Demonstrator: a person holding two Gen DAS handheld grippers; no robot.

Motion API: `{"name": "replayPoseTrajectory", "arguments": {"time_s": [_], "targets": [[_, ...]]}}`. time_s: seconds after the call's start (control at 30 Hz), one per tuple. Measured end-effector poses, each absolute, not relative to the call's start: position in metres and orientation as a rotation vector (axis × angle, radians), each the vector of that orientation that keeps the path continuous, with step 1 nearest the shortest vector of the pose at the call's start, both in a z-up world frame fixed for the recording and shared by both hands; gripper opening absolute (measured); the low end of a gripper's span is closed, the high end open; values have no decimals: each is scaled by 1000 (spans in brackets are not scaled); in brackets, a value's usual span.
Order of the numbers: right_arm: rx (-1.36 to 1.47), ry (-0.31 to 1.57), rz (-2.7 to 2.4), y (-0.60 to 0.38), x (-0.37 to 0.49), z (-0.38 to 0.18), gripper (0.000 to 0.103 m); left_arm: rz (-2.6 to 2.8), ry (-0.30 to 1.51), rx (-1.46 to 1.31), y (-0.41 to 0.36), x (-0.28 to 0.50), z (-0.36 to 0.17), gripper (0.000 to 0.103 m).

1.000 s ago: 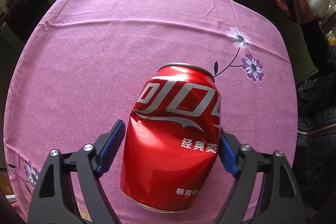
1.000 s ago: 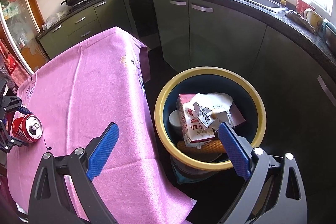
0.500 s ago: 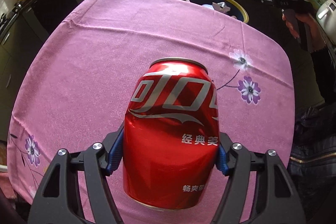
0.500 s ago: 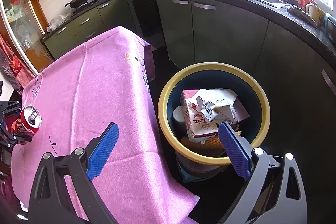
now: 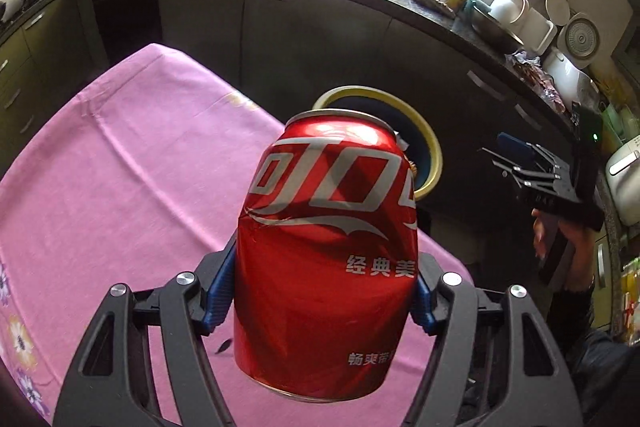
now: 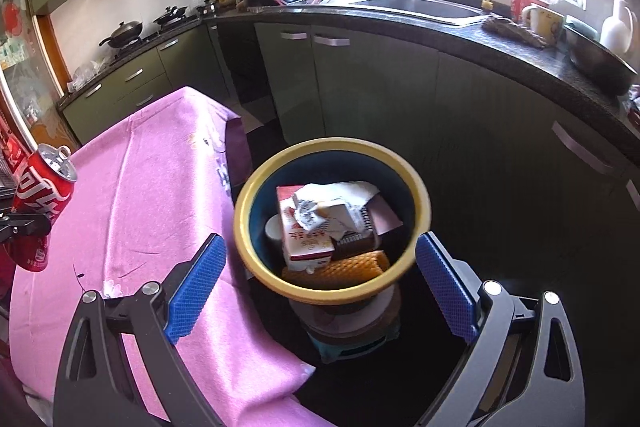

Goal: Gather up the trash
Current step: 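Carry the cola can over the bin and open the left gripper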

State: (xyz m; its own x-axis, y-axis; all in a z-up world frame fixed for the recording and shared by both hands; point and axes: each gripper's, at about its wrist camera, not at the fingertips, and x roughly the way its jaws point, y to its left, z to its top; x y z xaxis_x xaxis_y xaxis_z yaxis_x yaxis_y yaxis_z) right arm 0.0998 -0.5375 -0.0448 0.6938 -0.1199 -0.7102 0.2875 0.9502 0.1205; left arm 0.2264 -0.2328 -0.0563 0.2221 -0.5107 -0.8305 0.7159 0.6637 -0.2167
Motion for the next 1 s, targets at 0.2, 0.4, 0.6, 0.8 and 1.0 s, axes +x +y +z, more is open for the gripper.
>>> {"name": "replayPoseTrajectory", "arguments": {"time_s": [0.2,0.4,0.6,0.8,1.0], "targets": [[280,750,-293,-581,65,-48,94,-906,1127,239,-355,251,-86,67],[337,773,-299,-610,48,-66,94,-869,1223,235,-445,274,-121,67],[357,767,-293,-619,42,-73,94,-797,1306,239,-488,281,-152,71],[358,758,-274,-613,42,-71,94,-747,1342,192,-493,284,-165,86],[334,754,-265,-600,48,-66,94,-745,1282,173,-461,276,-152,88]]}}
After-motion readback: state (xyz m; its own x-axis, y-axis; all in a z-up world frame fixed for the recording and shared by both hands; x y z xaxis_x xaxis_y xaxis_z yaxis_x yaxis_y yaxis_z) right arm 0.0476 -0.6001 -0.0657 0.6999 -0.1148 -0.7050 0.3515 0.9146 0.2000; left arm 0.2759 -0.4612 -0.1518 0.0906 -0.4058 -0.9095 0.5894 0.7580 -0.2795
